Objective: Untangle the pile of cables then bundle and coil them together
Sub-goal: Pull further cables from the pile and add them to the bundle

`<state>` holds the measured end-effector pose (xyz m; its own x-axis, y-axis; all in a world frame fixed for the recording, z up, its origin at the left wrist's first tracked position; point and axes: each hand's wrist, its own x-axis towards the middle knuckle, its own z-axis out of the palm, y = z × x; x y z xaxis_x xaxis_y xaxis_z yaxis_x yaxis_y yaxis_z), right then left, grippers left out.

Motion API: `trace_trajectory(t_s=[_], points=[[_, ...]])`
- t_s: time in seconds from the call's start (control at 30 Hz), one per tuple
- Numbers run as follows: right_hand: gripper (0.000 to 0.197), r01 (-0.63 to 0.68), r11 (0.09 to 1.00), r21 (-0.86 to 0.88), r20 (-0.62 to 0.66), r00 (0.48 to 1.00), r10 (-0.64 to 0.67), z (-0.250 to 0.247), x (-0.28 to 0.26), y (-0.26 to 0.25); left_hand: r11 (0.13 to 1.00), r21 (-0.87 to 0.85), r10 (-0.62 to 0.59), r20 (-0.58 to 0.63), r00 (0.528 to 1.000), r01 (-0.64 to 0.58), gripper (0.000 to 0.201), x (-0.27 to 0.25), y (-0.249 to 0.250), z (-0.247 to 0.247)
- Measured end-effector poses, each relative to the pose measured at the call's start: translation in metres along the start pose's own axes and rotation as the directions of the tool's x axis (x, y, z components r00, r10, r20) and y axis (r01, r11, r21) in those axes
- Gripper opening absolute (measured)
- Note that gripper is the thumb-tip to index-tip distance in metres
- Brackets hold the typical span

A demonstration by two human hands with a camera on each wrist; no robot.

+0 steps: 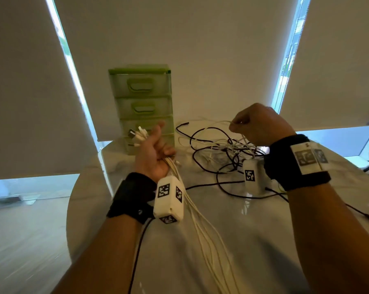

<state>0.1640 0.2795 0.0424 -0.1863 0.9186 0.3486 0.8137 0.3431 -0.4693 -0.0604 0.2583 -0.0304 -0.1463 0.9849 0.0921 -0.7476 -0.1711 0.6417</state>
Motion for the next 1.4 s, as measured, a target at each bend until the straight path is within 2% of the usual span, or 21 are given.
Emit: trace_trajectory(t_s=[0.07,0.13,0.2,0.23,0.3,0.4,0.47,0.53,0.6,0.7,0.73,0.8,0.87,0.93,0.97,1.03,1.1,1.13,1.2,1.27,1.4], points=[[0.010,0.096,0.988,0.123,-0.015,0.995,-0.095,-0.005,-0.006,-0.017,0.975,0.192,-0.120,0.038,0.992,0.111,0.019,-0.011,-0.020,0.012],[0.005,0.184,0.951,0.250,0.111,0.970,-0.217,-0.002,-0.014,-0.041,0.925,0.332,-0.225,0.095,0.970,0.182,0.015,-0.021,-0.043,0.023],[0.005,0.238,0.935,0.263,0.173,0.942,-0.289,0.005,-0.016,-0.056,0.912,0.361,-0.254,0.131,0.958,0.193,0.005,-0.030,-0.061,0.034],[0.004,0.247,0.933,0.263,0.170,0.940,-0.297,0.007,-0.016,-0.059,0.913,0.357,-0.252,0.120,0.960,0.195,0.006,-0.033,-0.065,0.039],[0.007,0.232,0.915,0.330,0.141,0.946,-0.291,0.007,-0.016,-0.060,0.919,0.341,-0.231,0.065,0.971,0.196,0.027,-0.032,-0.062,0.042],[0.043,0.184,0.904,0.386,0.154,0.953,-0.260,0.004,-0.014,-0.052,0.949,0.283,-0.169,0.081,0.982,0.140,0.034,-0.028,-0.046,0.041],[0.063,0.143,0.936,0.323,0.258,0.938,-0.232,0.006,-0.013,-0.046,0.955,0.285,-0.108,0.091,0.990,0.078,0.029,-0.025,-0.038,0.039],[0.068,0.078,0.971,0.227,0.390,0.906,-0.164,0.011,-0.012,-0.041,0.965,0.263,-0.041,0.110,0.993,0.011,0.031,-0.021,-0.031,0.035],[0.055,0.020,0.993,0.113,0.479,0.875,-0.072,0.017,-0.009,-0.033,0.978,0.203,0.016,0.150,0.989,-0.046,0.033,-0.015,-0.022,0.029],[0.014,0.001,0.999,-0.052,0.523,0.852,0.027,0.021,-0.003,-0.017,0.987,0.115,0.093,0.161,0.982,-0.113,0.032,-0.010,-0.012,0.023],[0.005,-0.019,0.997,-0.080,0.510,0.858,0.057,0.018,-0.001,-0.009,0.987,0.085,0.123,0.153,0.980,-0.138,0.031,-0.010,-0.008,0.022],[0.007,-0.118,0.991,-0.061,0.413,0.901,0.133,0.005,0.002,0.012,0.980,0.035,0.189,0.122,0.974,-0.195,0.030,-0.009,0.000,0.020],[0.010,-0.291,0.956,0.045,0.165,0.946,0.280,-0.013,0.003,0.034,0.969,0.015,0.244,0.106,0.964,-0.247,0.031,-0.008,0.007,0.016],[0.019,-0.378,0.923,0.067,-0.106,0.917,0.384,-0.027,0.001,0.050,0.965,0.006,0.260,0.108,0.959,-0.262,0.032,-0.007,0.010,0.013],[0.028,-0.393,0.919,0.039,-0.173,0.903,0.394,-0.030,0.000,0.052,0.967,0.011,0.252,0.117,0.961,-0.255,0.032,-0.007,0.009,0.013],[0.044,-0.296,0.954,0.045,-0.171,0.939,0.299,-0.030,-0.002,0.038,0.975,0.027,0.214,0.161,0.963,-0.221,0.031,-0.010,0.003,0.018],[0.044,-0.070,0.975,0.210,-0.013,0.997,0.075,-0.024,-0.005,0.007,0.983,0.027,0.172,0.217,0.961,-0.182,0.029,-0.014,-0.003,0.024],[0.041,0.023,0.963,0.268,0.113,0.992,-0.055,-0.019,-0.007,-0.010,0.986,0.024,0.157,0.245,0.957,-0.168,0.030,-0.015,-0.006,0.026],[0.038,0.126,0.964,0.235,0.345,0.916,-0.204,-0.002,-0.012,-0.039,0.986,0.015,0.152,0.287,0.946,-0.163,0.033,-0.017,-0.006,0.026],[0.033,0.171,0.980,0.100,0.424,0.884,-0.197,0.016,-0.011,-0.051,0.984,0.000,0.170,0.309,0.936,-0.179,0.036,-0.018,-0.004,0.024],[0.011,0.194,0.980,0.034,0.344,0.919,-0.194,0.027,-0.007,-0.044,0.987,-0.012,0.158,0.298,0.941,-0.162,0.036,-0.019,-0.005,0.024]])
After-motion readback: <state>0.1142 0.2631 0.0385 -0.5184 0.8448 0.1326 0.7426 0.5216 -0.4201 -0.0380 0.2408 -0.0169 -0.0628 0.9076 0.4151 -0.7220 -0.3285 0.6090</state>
